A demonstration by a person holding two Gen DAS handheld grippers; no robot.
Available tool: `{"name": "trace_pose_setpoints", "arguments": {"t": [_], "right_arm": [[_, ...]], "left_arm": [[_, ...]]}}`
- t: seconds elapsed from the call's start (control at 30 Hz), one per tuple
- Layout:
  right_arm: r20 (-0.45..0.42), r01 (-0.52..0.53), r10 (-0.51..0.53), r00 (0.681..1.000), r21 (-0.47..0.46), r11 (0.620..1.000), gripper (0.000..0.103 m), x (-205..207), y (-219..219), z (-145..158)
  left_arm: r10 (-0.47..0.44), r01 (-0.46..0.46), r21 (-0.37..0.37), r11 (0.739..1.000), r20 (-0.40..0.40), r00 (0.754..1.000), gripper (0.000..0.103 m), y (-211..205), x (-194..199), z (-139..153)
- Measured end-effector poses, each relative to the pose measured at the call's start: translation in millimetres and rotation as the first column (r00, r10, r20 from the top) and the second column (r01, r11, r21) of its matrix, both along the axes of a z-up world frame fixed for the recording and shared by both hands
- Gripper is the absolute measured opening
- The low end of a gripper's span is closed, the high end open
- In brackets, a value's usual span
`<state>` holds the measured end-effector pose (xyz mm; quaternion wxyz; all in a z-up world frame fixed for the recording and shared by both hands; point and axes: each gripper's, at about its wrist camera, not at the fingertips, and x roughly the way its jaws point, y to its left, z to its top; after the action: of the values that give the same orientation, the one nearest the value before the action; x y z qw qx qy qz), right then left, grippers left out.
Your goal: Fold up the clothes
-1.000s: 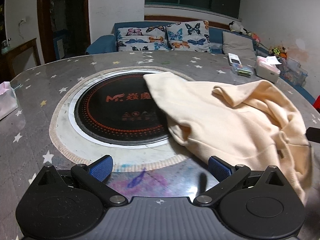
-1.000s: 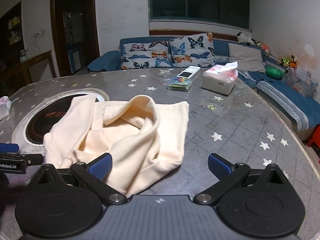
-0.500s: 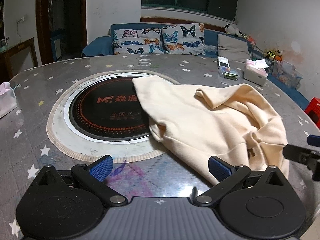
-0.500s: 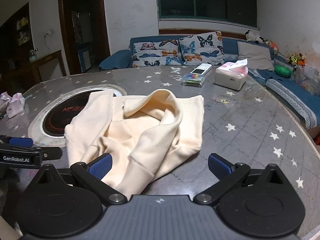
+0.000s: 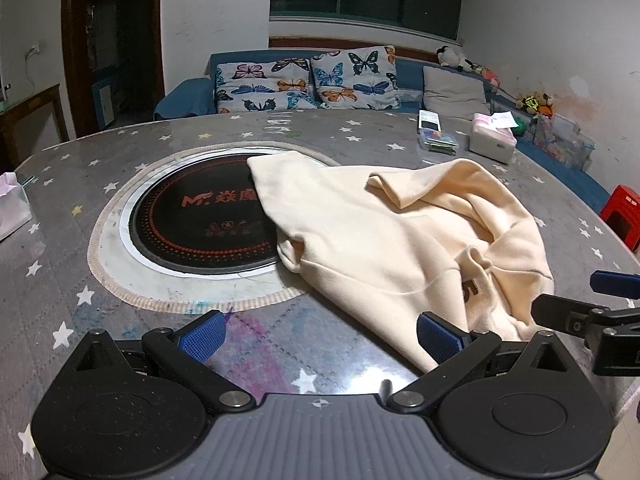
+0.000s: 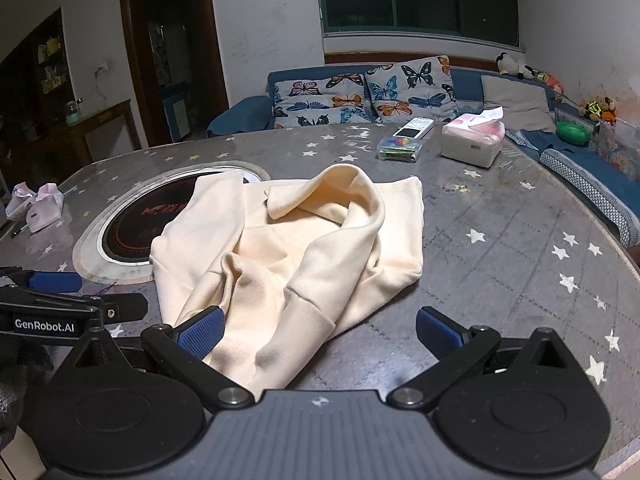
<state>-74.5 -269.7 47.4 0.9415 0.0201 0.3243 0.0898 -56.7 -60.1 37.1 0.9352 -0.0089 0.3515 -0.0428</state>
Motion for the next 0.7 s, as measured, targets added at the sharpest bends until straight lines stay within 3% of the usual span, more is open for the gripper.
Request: {"name": "trace_pose_setpoints", "arguments": {"t": [0.7], "right_arm": [[0.005,-0.029,0.029,1.0,0.006,1.0,0.103,-30.0,0.9,1.3]], "left_arm": [[-0.051,0.051,0.026,0.998,0.007,0.999,0.103,-13.2,-24.3,0.8]]}}
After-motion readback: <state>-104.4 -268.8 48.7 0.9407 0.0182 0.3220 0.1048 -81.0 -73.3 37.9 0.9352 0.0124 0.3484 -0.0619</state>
